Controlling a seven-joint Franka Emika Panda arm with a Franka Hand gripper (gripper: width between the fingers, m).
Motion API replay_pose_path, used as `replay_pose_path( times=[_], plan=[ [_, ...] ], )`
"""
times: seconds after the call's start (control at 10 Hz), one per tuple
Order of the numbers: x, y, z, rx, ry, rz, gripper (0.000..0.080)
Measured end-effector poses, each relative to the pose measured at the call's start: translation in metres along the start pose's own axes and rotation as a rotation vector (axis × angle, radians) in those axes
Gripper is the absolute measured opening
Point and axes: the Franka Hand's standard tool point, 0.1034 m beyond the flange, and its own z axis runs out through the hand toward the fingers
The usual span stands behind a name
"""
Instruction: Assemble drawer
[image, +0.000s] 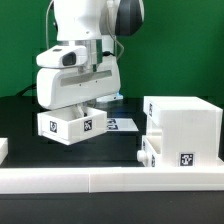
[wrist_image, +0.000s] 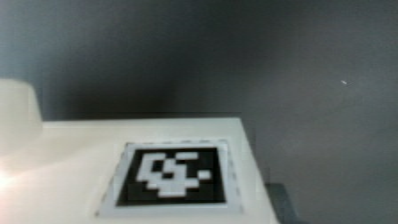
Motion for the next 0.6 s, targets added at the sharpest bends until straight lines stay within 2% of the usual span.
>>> replay_pose_path(
  times=[0.1, 0.2, 0.4, 0.6],
  plan=[
    [-0.003, 0.003, 0.001, 0.000, -0.008, -0.139, 0.0042],
    [0.000, 0.011, -0.004, -0.004, -0.020, -0.289, 0.0042],
    [0.004, 0.020, -0.009, 0.005, -0.032, -0.433, 0.0042],
    [0.003, 0.021, -0.009, 0.005, -0.037, -0.544, 0.0042]
  ],
)
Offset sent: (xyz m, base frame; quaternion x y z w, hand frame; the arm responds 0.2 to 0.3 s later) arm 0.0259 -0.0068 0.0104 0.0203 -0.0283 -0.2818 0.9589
